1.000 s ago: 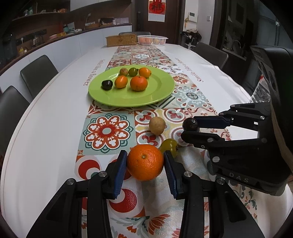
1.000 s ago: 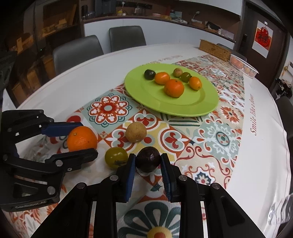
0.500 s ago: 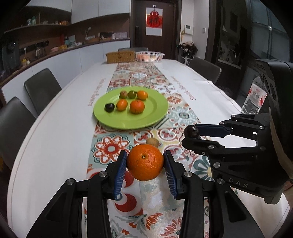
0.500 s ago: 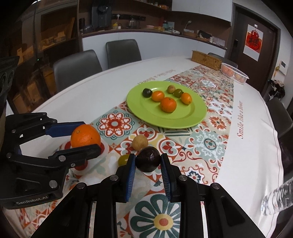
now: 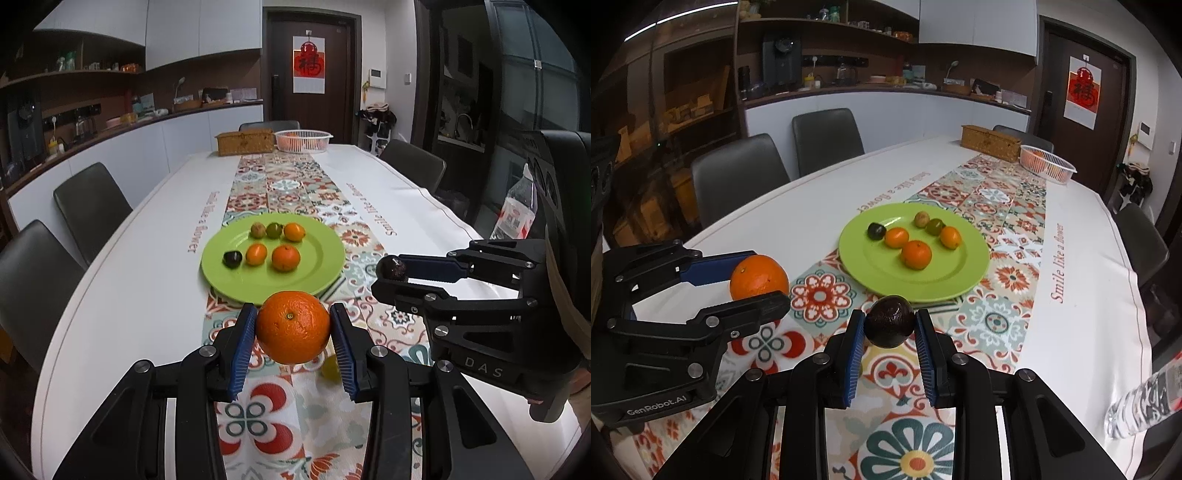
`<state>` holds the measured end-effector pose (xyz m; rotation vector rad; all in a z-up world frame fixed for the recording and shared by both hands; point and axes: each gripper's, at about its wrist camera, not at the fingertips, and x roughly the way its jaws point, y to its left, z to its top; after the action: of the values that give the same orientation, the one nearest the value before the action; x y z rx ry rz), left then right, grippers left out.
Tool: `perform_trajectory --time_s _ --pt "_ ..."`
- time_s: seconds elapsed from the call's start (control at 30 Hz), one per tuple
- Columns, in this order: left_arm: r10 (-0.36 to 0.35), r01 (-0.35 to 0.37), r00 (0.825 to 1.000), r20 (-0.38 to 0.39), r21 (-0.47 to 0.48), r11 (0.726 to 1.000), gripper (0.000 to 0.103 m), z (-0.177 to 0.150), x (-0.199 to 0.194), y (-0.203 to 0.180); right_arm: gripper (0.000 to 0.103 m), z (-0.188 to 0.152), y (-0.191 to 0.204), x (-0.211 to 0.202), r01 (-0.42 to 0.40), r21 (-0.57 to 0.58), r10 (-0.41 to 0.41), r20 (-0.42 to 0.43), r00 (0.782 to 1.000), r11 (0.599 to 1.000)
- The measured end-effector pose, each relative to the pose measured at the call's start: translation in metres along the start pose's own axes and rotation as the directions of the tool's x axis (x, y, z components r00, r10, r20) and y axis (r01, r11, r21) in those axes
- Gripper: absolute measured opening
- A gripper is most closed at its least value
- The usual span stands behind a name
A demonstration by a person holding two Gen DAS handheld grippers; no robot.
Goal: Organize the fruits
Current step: 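Carry the orange and plum to the green plate and open both tools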
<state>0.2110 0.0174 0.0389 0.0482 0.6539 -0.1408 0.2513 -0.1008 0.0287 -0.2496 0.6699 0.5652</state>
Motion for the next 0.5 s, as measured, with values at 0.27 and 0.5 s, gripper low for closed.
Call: perform_trajectory --time_s 0.27,0.5 --pt "-0.009 0.009 1.000 0.012 0.008 1.000 0.040 0.021 0.009 0.006 0.028 0.017 -0.006 0.002 0.018 0.012 -0.018 0.025 1.000 1.000" --pt "-0.022 0.022 1.000 0.001 0.005 1.000 0.040 0.038 0.027 0.016 0.028 0.033 -0.015 0.013 0.044 0.024 -0.044 0.028 0.999 0.999"
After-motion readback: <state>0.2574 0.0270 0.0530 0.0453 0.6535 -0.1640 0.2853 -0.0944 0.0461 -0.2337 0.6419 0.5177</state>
